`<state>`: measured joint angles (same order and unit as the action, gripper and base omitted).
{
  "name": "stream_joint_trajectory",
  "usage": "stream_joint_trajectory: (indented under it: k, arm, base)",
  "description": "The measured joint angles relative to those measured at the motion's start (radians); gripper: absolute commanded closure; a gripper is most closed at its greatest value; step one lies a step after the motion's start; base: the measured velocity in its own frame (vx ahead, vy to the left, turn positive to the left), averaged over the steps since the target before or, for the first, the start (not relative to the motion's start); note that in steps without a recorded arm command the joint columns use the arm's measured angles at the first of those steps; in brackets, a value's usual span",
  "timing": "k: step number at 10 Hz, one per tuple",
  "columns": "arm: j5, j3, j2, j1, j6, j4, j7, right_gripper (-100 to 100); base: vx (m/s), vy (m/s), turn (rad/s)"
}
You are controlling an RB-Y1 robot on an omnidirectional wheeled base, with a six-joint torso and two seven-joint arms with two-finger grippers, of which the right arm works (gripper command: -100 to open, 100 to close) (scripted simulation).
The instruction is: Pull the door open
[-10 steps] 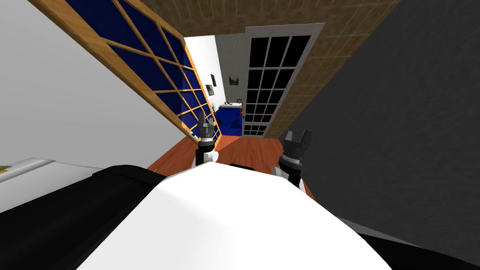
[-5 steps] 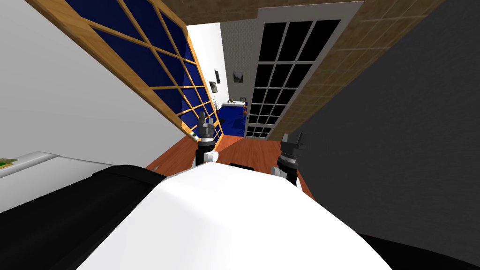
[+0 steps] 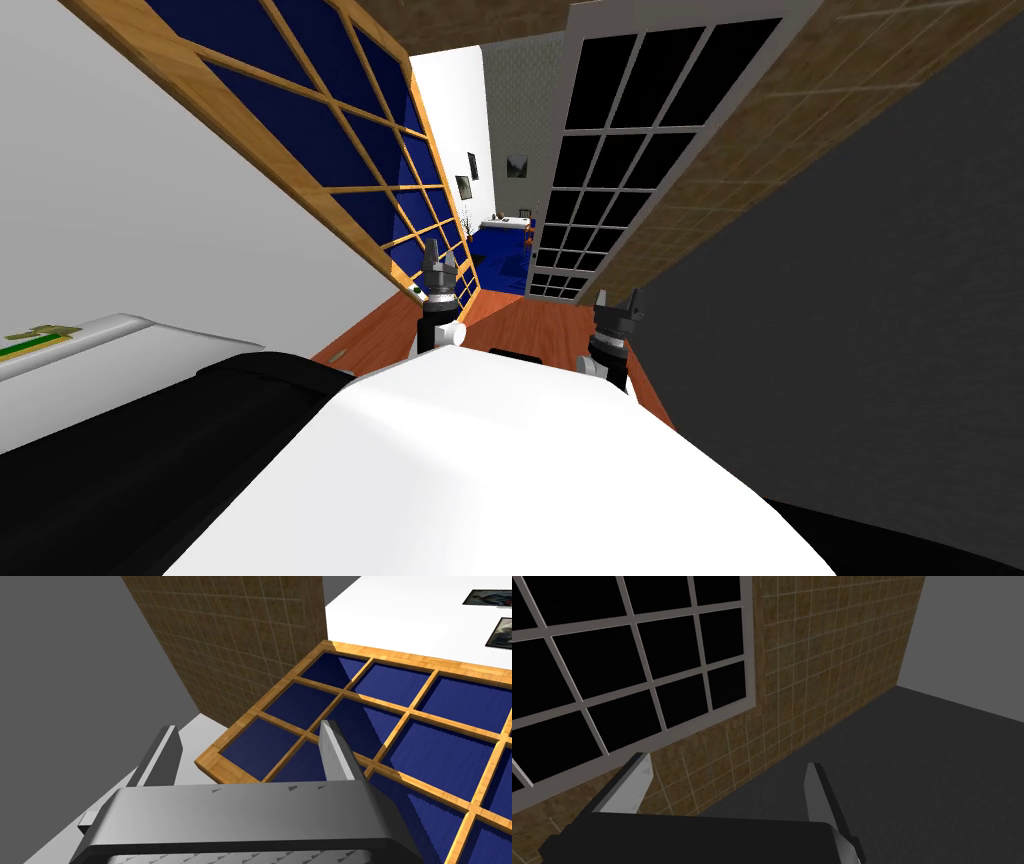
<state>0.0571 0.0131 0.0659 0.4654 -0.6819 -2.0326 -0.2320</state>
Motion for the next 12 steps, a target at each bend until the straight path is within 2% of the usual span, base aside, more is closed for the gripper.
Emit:
stream_joint_trajectory:
  k: [5, 7, 9, 12]
  arm:
    - [0.057, 0.006, 0.012, -0.022, -0.005, 0.09, -0.094, -100]
    - [0.076, 0.006, 0.016, -0.03, -0.023, 0.136, -0.128, -100]
    - [0.098, 0.011, 0.022, -0.032, -0.023, 0.16, -0.164, -100]
    - [0.131, 0.016, 0.028, -0.048, -0.037, 0.227, -0.22, -100]
  base:
    - [0.111, 0.023, 0.109]
    - [0.104, 0.011, 0.1]
    - [0.107, 0.015, 0.116]
    - [0.093, 0.001, 0.105]
